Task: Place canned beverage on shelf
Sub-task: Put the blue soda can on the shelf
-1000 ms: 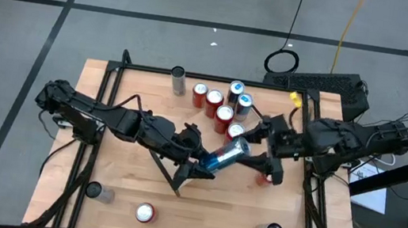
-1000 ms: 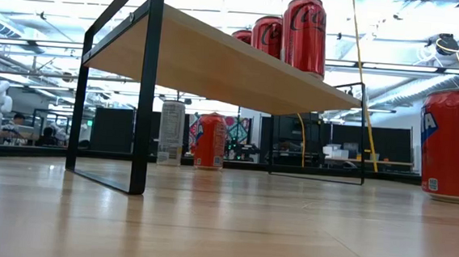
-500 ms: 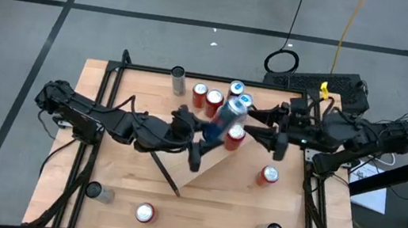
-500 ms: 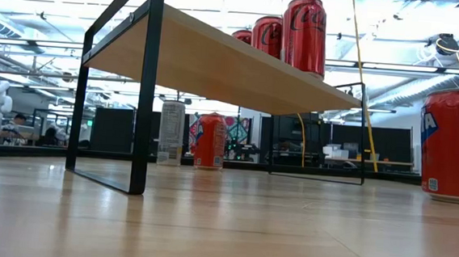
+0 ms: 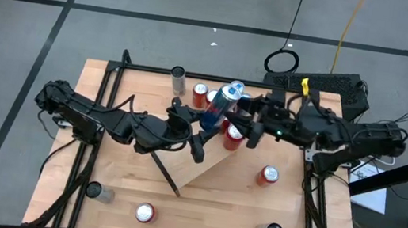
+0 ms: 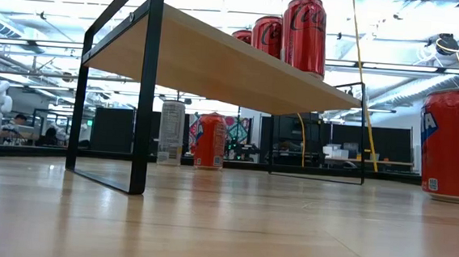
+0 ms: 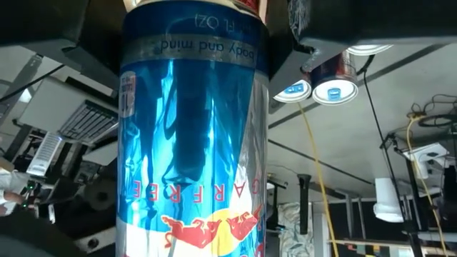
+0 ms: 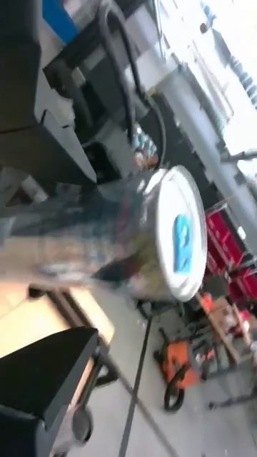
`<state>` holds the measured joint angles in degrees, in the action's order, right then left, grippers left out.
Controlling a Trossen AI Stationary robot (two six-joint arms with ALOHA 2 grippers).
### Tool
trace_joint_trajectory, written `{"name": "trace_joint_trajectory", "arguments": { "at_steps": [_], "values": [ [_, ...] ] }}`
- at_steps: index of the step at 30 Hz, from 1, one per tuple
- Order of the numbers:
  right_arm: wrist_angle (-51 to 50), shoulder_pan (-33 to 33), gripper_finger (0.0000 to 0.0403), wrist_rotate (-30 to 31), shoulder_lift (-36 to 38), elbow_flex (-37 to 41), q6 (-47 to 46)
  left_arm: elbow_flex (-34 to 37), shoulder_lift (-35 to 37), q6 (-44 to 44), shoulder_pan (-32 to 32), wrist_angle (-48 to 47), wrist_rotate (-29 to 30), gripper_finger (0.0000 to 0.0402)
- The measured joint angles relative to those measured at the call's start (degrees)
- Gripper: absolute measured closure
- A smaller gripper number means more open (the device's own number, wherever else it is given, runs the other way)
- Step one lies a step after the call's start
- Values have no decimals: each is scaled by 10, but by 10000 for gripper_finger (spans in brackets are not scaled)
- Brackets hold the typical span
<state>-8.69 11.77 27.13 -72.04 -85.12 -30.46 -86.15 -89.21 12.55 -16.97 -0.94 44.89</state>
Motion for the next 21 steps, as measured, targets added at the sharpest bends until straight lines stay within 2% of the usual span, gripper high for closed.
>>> {"name": "trace_joint_trajectory", "arguments": {
  "at_steps": [5, 10, 14, 21],
  "values": [
    [65, -18, 82, -47, -16, 0, 28, 0, 0, 1, 0, -9, 3, 171],
    [101, -33, 94, -66, -30, 0, 29, 0, 0, 1, 0, -16, 7, 171],
    [105, -41, 120, -69, -33, 0, 29, 0, 0, 1, 0, -20, 5, 171],
    [101, -43, 188, -71, -33, 0, 33, 0, 0, 6, -2, -25, 6, 171]
  ]
}}
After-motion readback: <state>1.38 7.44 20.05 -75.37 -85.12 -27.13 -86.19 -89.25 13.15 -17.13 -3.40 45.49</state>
